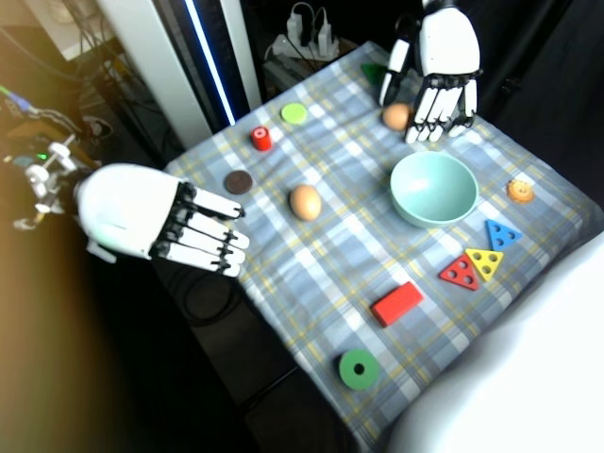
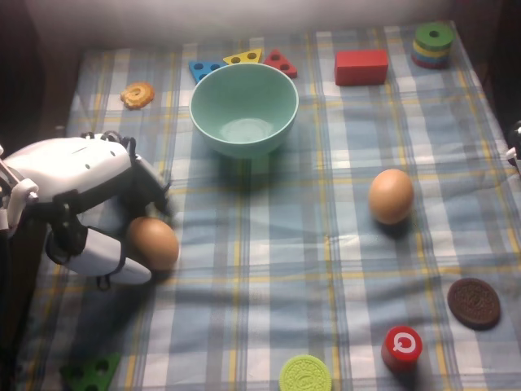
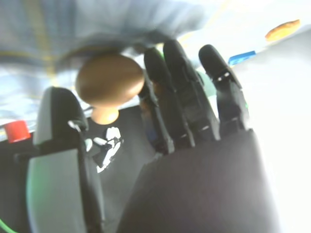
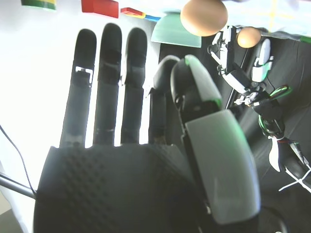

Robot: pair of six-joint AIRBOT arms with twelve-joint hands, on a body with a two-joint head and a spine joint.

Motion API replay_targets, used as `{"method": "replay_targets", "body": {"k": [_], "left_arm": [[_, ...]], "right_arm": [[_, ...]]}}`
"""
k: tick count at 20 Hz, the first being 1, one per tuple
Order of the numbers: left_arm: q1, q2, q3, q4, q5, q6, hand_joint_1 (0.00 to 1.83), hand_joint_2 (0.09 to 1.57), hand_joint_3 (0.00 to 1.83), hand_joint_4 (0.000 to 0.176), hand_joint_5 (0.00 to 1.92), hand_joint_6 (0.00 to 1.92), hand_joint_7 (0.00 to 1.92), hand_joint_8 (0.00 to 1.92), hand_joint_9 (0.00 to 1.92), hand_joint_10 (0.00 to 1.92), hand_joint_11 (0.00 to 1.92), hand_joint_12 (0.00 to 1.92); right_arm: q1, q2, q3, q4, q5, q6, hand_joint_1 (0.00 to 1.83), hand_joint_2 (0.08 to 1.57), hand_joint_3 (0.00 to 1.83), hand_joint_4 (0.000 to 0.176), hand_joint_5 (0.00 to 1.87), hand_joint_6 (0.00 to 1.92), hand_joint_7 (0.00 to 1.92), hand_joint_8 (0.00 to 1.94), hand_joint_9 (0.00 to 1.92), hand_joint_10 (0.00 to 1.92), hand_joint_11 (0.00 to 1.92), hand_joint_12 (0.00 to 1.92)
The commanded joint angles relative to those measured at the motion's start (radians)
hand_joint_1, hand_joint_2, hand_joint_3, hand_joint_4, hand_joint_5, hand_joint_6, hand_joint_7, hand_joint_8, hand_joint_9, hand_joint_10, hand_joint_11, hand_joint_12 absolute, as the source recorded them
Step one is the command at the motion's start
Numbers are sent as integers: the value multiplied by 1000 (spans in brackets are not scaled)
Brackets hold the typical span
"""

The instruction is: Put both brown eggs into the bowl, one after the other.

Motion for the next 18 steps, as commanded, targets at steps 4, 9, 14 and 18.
{"method": "replay_targets", "body": {"k": [4, 9, 14, 18], "left_arm": [[-9, 12, -17, -19, -190, -4, 1249, 1136, 2, 0, 919, 1035, 938, 1123, 955, 1397, 558, 1627], [-21, 28, -38, -12, -292, -29, 1158, 1075, 0, 0, 1071, 816, 1028, 1026, 931, 1626, 594, 1810], [-123, 17, -12, 37, -344, -67, 1240, 1092, 0, 0, 1039, 692, 1036, 1153, 944, 1193, 571, 1428], [-304, -81, 105, 60, -223, -67, 1270, 1099, 1, 0, 1043, 588, 1045, 1125, 986, 1114, 561, 1511]], "right_arm": [[3, 18, -6, 24, 149, 12, 697, 1325, 0, 0, 579, 630, 871, 0, 793, 0, 417, 787], [3, 27, -15, 13, 174, 11, 436, 1170, 0, 99, 295, 0, 200, 0, 145, 0, 3, 351], [3, 30, -19, 10, 187, 11, 311, 1158, 1, 116, 160, 0, 88, 1, 54, 2, 4, 135], [3, 21, -13, 12, 186, 11, 325, 1201, 0, 78, 170, 0, 112, 0, 68, 0, 0, 137]]}}
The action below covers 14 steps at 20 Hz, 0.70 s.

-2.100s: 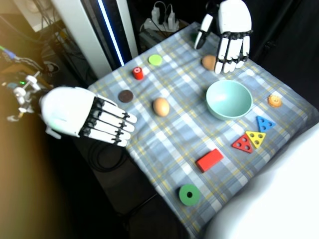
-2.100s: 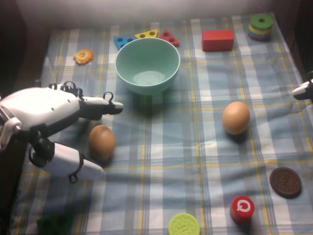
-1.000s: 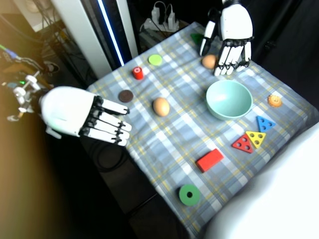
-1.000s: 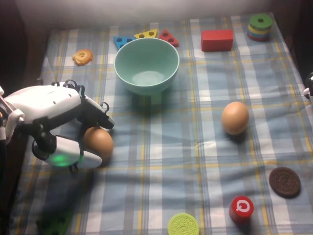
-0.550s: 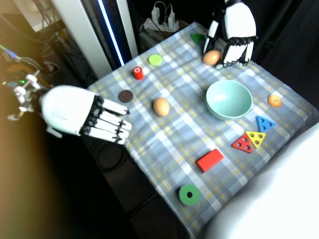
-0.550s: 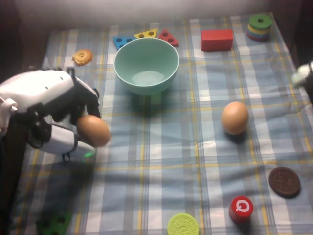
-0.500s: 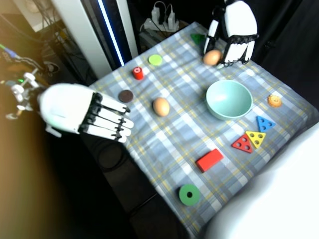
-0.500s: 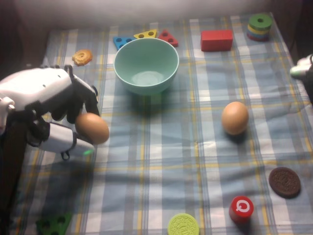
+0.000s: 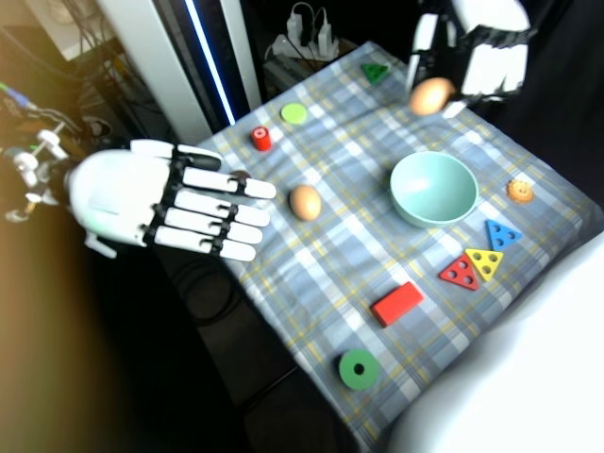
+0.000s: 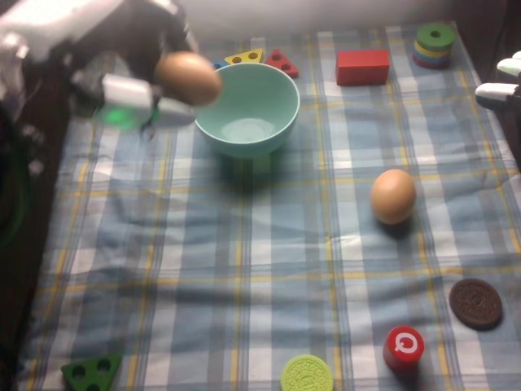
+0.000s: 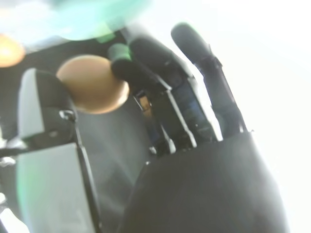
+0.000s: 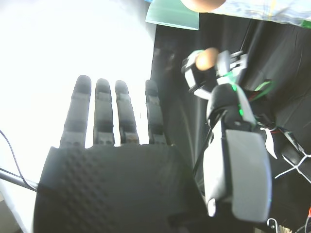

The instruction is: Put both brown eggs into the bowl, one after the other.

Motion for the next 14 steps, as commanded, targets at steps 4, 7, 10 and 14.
{"method": "replay_targets", "body": {"k": [4, 7, 10, 14], "left_arm": [[-84, -88, 111, -19, 68, 15, 1194, 1044, 0, 0, 1154, 655, 977, 1199, 933, 1581, 658, 1695], [-114, -139, 153, -117, 132, 209, 1267, 1081, 0, 0, 1040, 841, 1049, 927, 964, 1234, 631, 1494], [-110, -156, 161, -155, 149, 287, 1178, 1083, 0, 0, 1053, 840, 1024, 1010, 898, 1433, 620, 1634], [-94, -174, 193, -206, 173, 287, 1153, 1114, 3, 0, 984, 954, 981, 1122, 817, 1559, 558, 1802]], "right_arm": [[5, -6, 9, 26, 117, 6, 379, 1215, 1, 83, 217, 8, 156, 7, 74, 4, 1, 89], [5, -8, 10, 26, 115, 6, 389, 1221, 2, 73, 235, 7, 156, 1, 84, 4, 15, 109], [5, -9, 10, 26, 115, 6, 404, 1219, 1, 75, 254, 9, 157, 2, 80, 1, 10, 122], [-1, -10, 10, 28, 114, 8, 415, 1240, 3, 74, 272, 3, 169, 1, 91, 1, 0, 153]]}}
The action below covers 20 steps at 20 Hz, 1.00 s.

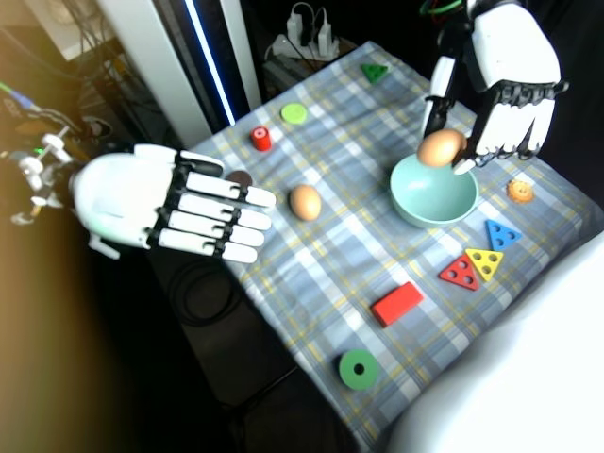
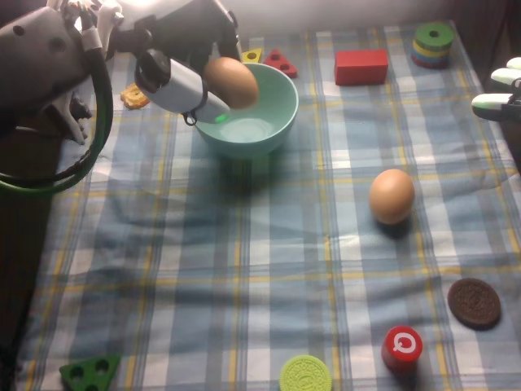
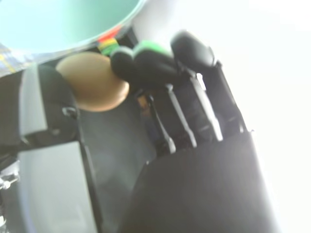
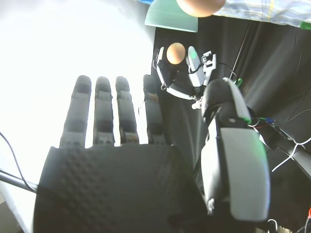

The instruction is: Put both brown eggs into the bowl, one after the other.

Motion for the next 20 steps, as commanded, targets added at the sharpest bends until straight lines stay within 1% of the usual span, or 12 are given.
{"method": "replay_targets", "body": {"k": [1, 2, 3, 5, 6, 7, 8, 9, 10, 14, 18, 20], "left_arm": [[-10, -9, 14, 0, -84, -2, 1149, 1124, 1, 0, 963, 988, 993, 1085, 825, 1513, 539, 1782], [-10, -12, 19, -5, -80, -2, 1159, 1107, 0, 0, 1001, 927, 1006, 1035, 827, 1501, 566, 1792], [-10, -14, 22, -7, -78, -2, 1234, 1137, 0, 0, 970, 751, 943, 1270, 765, 1438, 509, 1785], [-9, -17, 21, -6, -78, -2, 1196, 1163, 0, 0, 866, 1050, 912, 1206, 759, 604, 416, 1241], [-7, -18, 20, -4, -78, -2, 1184, 1170, 3, 20, 853, 1108, 883, 1212, 805, 346, 412, 1023], [-6, -18, 18, -3, -78, -2, 1086, 1172, 3, 0, 854, 1158, 756, 539, 792, 221, 373, 939], [-5, -18, 18, -3, -78, -2, 1133, 1119, 0, 18, 751, 459, 765, 241, 804, 151, 358, 879], [-4, -18, 17, -3, -78, -2, 1150, 1088, 0, 50, 742, 152, 733, 93, 763, 82, 287, 832], [-2, -18, 17, -4, -77, -2, 1204, 1059, 1, 26, 772, 11, 727, 12, 773, 28, 296, 730], [7, -16, 14, -5, -71, -2, 1165, 1071, 7, 45, 754, 6, 738, 8, 744, 5, 280, 724], [11, -16, 12, -8, -69, -2, 1124, 1097, 0, 21, 820, 4, 756, 6, 722, 6, 271, 703], [24, -6, -5, -11, -95, -2, 1107, 1063, 1, 67, 728, 0, 730, 1, 706, 3, 243, 655]], "right_arm": [[1, 2, 2, 31, 114, 6, 421, 1246, 5, 67, 271, 2, 166, 0, 90, 0, 0, 149], [1, 2, 2, 31, 114, 6, 426, 1252, 7, 60, 272, 2, 166, 0, 90, 0, 0, 149], [1, 1, 2, 32, 114, 6, 440, 1246, 2, 62, 277, 3, 170, 1, 96, 2, 0, 158], [1, 1, 3, 33, 114, 6, 443, 1249, 1, 55, 282, 1, 177, 1, 102, 0, 0, 178], [1, 0, 3, 33, 114, 6, 432, 1251, 2, 53, 285, 1, 180, 1, 105, 1, 0, 183], [1, 0, 3, 33, 114, 6, 418, 1255, 3, 51, 285, 1, 180, 1, 107, 1, 0, 194], [1, 0, 3, 33, 114, 6, 405, 1253, 2, 50, 287, 1, 181, 1, 109, 2, 0, 206], [1, 0, 3, 33, 114, 6, 399, 1248, 0, 51, 292, 3, 182, 1, 109, 1, 0, 210], [1, 0, 3, 34, 114, 6, 394, 1249, 0, 53, 300, 1, 197, 2, 126, 3, 0, 265], [1, 0, 3, 34, 114, 6, 404, 1252, 1, 56, 284, 0, 186, 0, 114, 0, 0, 224], [1, 0, 3, 35, 114, 6, 383, 1254, 1, 68, 280, 0, 184, 0, 107, 0, 0, 190], [-1, -1, 3, 36, 114, 6, 353, 1252, 0, 51, 288, 1, 197, 1, 124, 1, 0, 257]]}}
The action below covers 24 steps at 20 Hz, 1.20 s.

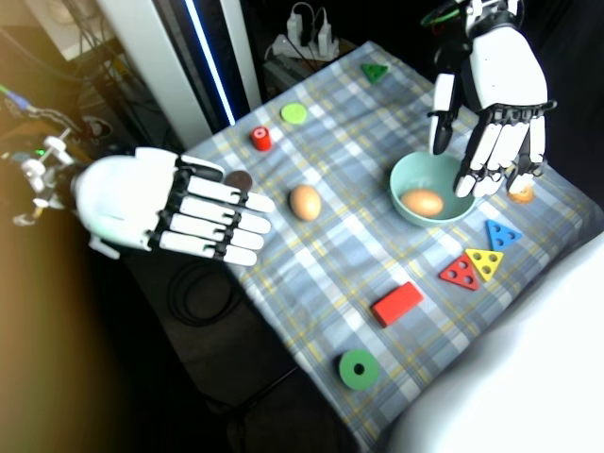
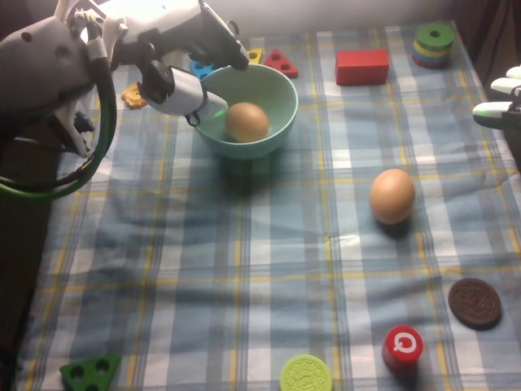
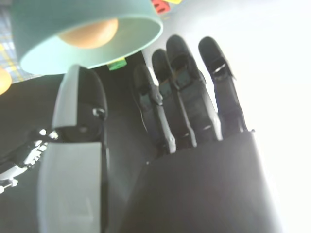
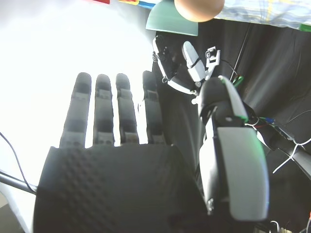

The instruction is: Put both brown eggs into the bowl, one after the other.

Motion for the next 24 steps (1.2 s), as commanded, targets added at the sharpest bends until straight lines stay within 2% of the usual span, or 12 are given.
{"method": "replay_targets", "body": {"k": [1, 2, 3, 5, 9, 13, 14, 15, 16, 18, 23, 24], "left_arm": [[2, 9, -8, 9, -117, -2, 1109, 1056, 1, 71, 720, 0, 732, 1, 711, 3, 247, 648], [21, 30, -43, 33, -166, -27, 1088, 998, 0, 0, 714, 0, 645, 0, 649, 0, 243, 714], [26, 36, -51, 45, -178, -47, 1088, 998, 0, 0, 714, 0, 645, 0, 649, 0, 243, 714], [49, 75, -97, 127, -256, -187, 1027, 948, 0, 123, 439, 0, 514, 0, 540, 0, 112, 852], [115, 196, -230, 285, -486, -433, 825, 945, 0, 164, 290, 1, 285, 0, 298, 0, 0, 732], [260, 297, -307, 377, -717, -771, 888, 901, 0, 145, 274, 0, 261, 0, 243, 0, 0, 677], [295, 315, -315, 393, -765, -864, 890, 910, 1, 105, 306, 3, 292, 1, 259, 2, 0, 663], [320, 324, -315, 404, -795, -933, 890, 910, 1, 105, 306, 3, 292, 1, 259, 2, 0, 663], [342, 331, -314, 412, -821, -995, 793, 935, 3, 121, 308, 3, 308, 5, 254, 4, 0, 593], [380, 339, -312, 410, -864, -1058, 806, 922, 0, 126, 325, 4, 329, 3, 291, 9, 0, 794], [422, 312, -256, 408, -873, -1246, 841, 927, 0, 65, 392, 6, 354, 4, 340, 3, 0, 875], [427, 307, -246, 408, -874, -1271, 831, 920, 0, 63, 401, 5, 364, 5, 347, 4, 0, 880]], "right_arm": [[6, 1, 3, 32, 121, 5, 351, 1253, 1, 48, 289, 1, 198, 1, 125, 1, 0, 260], [6, 0, 3, 32, 121, 5, 351, 1251, 0, 50, 292, 0, 206, 1, 145, 3, 0, 325], [6, 0, 3, 32, 121, 5, 351, 1251, 0, 50, 292, 0, 206, 1, 145, 3, 0, 325], [13, -5, 8, 30, 122, 5, 475, 1231, 0, 44, 270, 1, 206, 0, 171, 3, 0, 480], [72, -34, 37, -19, 71, 6, 622, 1094, 0, 56, 292, 4, 258, 6, 221, 5, 0, 514], [200, -80, 95, -170, -79, 70, 723, 1078, 0, 64, 336, 0, 234, 0, 206, 1, 0, 599], [227, -93, 112, -216, -119, 92, 669, 1098, 0, 42, 352, 0, 222, 0, 235, 0, 1, 724], [250, -103, 123, -250, -150, 105, 669, 1098, 0, 42, 352, 0, 222, 0, 235, 0, 1, 724], [277, -116, 134, -290, -183, 115, 693, 1065, 0, 109, 347, 0, 261, 0, 329, 4, 78, 803], [328, -144, 156, -369, -238, 147, 737, 1032, 1, 137, 361, 0, 263, 0, 335, 0, 165, 649], [385, -184, 181, -463, -305, 157, 822, 1046, 1, 138, 405, 0, 259, 0, 417, 1, 218, 945], [394, -191, 186, -475, -314, 160, 884, 1040, 0, 116, 402, 0, 256, 0, 427, 1, 183, 1038]]}}
